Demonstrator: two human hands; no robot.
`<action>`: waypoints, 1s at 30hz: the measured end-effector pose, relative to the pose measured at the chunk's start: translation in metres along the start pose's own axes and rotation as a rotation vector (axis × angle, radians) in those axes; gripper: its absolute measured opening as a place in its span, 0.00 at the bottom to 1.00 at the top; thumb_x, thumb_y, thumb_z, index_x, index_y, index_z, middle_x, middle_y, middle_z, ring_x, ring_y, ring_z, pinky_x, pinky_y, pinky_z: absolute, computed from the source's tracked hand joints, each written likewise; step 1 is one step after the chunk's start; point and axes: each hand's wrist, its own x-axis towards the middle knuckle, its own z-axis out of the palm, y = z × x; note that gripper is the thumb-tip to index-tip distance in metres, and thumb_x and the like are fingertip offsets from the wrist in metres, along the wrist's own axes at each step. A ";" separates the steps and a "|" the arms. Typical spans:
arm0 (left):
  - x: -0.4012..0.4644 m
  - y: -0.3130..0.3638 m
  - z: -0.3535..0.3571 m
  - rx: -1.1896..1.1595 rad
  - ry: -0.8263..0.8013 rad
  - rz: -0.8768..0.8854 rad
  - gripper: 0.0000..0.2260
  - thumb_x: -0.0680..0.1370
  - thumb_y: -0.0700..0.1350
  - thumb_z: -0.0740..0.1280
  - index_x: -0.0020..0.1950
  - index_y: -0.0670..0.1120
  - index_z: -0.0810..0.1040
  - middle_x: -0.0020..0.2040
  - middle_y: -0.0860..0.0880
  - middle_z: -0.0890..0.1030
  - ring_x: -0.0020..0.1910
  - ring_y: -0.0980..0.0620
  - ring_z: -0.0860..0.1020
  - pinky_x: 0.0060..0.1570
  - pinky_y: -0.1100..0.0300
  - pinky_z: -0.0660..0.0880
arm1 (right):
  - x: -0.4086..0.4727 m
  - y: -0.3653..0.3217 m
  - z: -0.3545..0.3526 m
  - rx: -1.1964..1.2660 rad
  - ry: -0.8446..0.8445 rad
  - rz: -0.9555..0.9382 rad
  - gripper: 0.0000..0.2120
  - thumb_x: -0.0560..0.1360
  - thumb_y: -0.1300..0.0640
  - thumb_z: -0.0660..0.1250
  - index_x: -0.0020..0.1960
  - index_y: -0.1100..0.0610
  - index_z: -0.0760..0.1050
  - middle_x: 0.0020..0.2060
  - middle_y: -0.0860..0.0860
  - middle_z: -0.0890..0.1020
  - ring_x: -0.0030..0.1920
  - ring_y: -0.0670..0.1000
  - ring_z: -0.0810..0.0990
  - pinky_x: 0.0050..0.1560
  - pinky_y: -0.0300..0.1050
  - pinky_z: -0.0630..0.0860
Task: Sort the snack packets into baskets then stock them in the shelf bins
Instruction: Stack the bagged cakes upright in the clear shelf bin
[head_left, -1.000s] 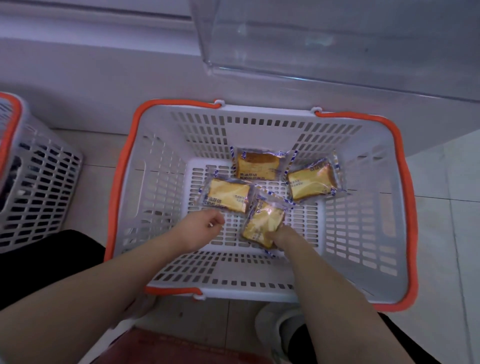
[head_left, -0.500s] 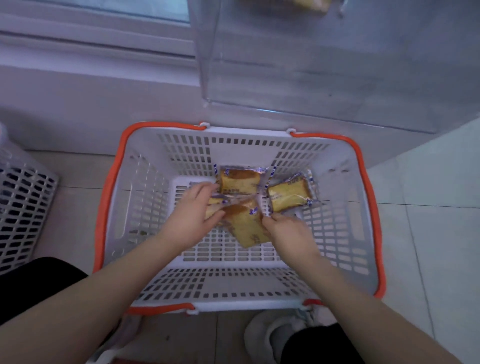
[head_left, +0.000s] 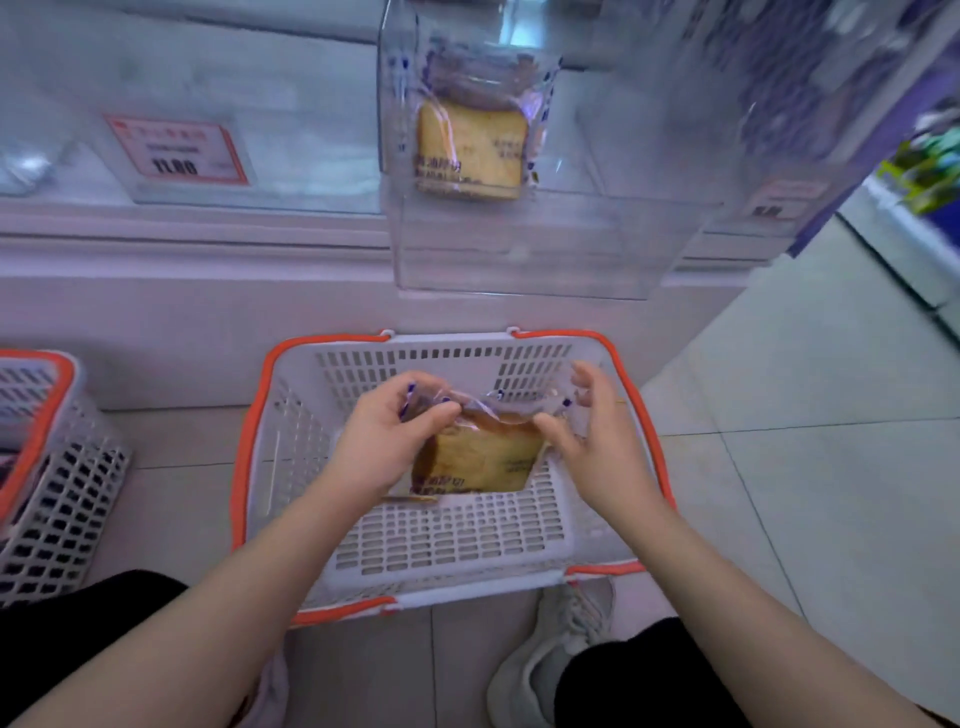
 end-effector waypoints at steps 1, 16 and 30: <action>-0.003 0.010 0.000 -0.024 0.004 0.035 0.11 0.73 0.31 0.67 0.40 0.48 0.78 0.34 0.60 0.83 0.34 0.67 0.78 0.37 0.75 0.72 | -0.002 -0.008 -0.006 0.189 -0.035 0.098 0.17 0.76 0.58 0.67 0.63 0.56 0.69 0.57 0.54 0.75 0.55 0.50 0.75 0.57 0.47 0.73; -0.033 0.119 -0.031 -0.248 0.130 0.080 0.14 0.75 0.41 0.66 0.29 0.50 0.81 0.26 0.55 0.76 0.25 0.60 0.71 0.26 0.69 0.69 | -0.027 -0.083 -0.071 0.951 0.053 0.130 0.09 0.77 0.61 0.62 0.39 0.56 0.74 0.32 0.50 0.79 0.31 0.45 0.75 0.32 0.35 0.72; 0.043 0.210 -0.038 -0.338 0.199 0.280 0.09 0.75 0.39 0.66 0.36 0.47 0.78 0.27 0.56 0.79 0.27 0.63 0.75 0.29 0.72 0.72 | 0.034 -0.148 -0.114 0.627 -0.121 -0.179 0.09 0.72 0.69 0.68 0.48 0.57 0.76 0.37 0.46 0.83 0.36 0.39 0.81 0.35 0.33 0.76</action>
